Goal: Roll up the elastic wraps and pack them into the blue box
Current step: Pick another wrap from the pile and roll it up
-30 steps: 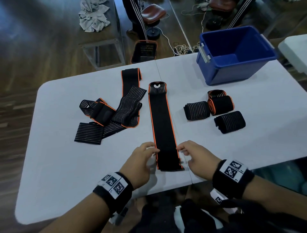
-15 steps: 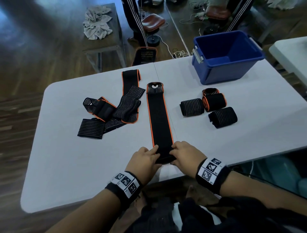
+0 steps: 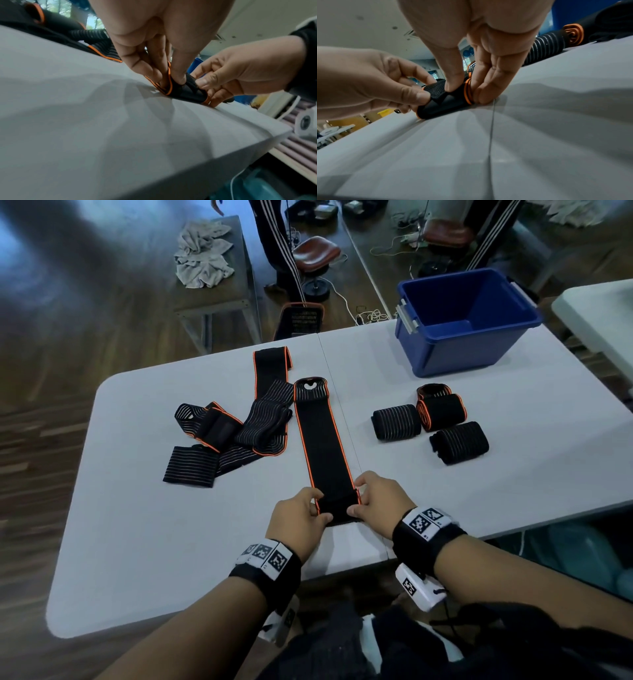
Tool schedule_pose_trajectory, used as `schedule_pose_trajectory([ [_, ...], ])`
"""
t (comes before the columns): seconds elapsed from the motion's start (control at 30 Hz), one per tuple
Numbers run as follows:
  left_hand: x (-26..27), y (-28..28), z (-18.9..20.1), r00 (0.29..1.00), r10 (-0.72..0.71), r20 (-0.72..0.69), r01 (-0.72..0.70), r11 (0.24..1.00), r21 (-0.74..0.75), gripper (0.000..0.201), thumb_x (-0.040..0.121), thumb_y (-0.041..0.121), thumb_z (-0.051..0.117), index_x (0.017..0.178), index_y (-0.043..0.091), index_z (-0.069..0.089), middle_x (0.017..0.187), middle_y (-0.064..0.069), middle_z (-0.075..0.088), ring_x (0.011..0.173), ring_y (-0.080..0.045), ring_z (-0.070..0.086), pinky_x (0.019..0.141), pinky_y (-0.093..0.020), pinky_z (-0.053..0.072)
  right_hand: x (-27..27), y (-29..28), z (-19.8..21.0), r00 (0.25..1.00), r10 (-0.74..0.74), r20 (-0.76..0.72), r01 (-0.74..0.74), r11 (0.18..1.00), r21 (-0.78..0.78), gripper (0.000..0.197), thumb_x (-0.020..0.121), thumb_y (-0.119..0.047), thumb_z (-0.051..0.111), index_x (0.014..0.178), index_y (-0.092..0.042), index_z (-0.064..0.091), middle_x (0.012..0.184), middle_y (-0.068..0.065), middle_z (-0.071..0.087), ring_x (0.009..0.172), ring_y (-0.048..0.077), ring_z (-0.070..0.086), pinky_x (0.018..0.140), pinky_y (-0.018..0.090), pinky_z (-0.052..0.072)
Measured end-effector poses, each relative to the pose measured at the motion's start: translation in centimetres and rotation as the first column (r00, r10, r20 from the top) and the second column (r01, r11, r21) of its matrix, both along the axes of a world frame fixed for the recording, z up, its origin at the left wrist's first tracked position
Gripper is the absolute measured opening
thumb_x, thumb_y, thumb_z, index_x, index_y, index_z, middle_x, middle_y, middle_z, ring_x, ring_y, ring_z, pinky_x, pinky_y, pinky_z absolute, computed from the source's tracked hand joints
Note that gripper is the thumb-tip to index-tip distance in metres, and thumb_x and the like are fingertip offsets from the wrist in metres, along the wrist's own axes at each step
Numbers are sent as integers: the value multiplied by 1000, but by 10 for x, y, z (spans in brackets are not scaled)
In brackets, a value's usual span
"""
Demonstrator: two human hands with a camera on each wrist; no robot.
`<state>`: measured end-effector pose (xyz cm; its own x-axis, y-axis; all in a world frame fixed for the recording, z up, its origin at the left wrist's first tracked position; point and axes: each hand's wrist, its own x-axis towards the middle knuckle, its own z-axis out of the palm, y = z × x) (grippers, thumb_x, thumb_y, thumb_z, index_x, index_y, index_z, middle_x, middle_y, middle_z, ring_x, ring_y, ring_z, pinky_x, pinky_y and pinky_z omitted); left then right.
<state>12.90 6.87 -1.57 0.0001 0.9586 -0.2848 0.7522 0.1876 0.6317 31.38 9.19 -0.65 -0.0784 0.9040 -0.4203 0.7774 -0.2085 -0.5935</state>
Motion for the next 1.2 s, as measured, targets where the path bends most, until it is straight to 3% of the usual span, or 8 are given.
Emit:
schedule_pose_trajectory([
  [0.17,-5,6,-6,969,-174,-178,182,983,27,44,93,40,64,134,22,61,113,-2,68,111,-20,56,95,-29,45,-2,0,-3,997,59,42,-59,998,8,43,85,-29,73,124,-20,57,92,-3,63,94,19,63,85,31,51],
  [0.27,-8,0,-13,902,-309,-300,339,940,50,42,103,35,46,143,23,52,124,-1,56,112,-22,49,95,-26,42,-3,1,-3,993,93,67,-95,995,21,42,88,-29,71,127,-21,60,92,-5,58,91,15,59,86,27,48],
  [0.4,-11,1,-17,911,-306,-278,348,930,116,34,103,24,48,133,19,61,139,0,49,114,-24,49,98,-27,42,-5,3,-4,990,113,81,-115,993,19,42,89,-27,70,130,-23,63,111,4,60,104,20,61,94,28,47],
  [0.53,-6,5,-11,944,-279,-175,305,942,142,33,98,16,54,130,22,59,125,5,62,110,-19,50,94,-27,41,-7,2,-1,990,117,78,-122,991,59,39,87,-22,72,126,-21,65,122,1,55,111,20,59,100,32,46],
  [0.67,-6,5,-9,962,-233,-143,257,951,173,27,96,13,54,120,25,60,108,7,65,97,-16,46,86,-30,44,-6,3,4,991,117,72,-124,988,97,33,84,-21,74,114,-23,61,109,0,63,101,20,61,92,33,50],
  [0.97,-9,0,-21,856,-335,-395,448,861,240,25,93,18,56,110,22,74,119,6,68,93,-23,54,78,-33,53,-9,-2,0,931,301,208,-323,943,81,38,101,-28,51,137,-14,57,143,0,49,124,17,53,101,17,36],
  [1.07,-11,-7,-21,813,-370,-449,503,836,222,30,87,24,56,112,19,71,126,3,64,95,-25,54,77,-36,54,-3,-12,-4,872,388,299,-436,893,112,53,94,-39,59,141,-18,51,148,-2,41,128,21,45,107,33,41],
  [1.2,-16,-13,-22,848,-385,-363,460,876,145,51,85,25,60,136,22,58,144,6,53,108,-23,53,95,-35,50,-2,-16,-6,829,430,358,-496,861,115,61,93,-14,60,149,-19,37,149,-1,39,123,25,48,103,37,46],
])
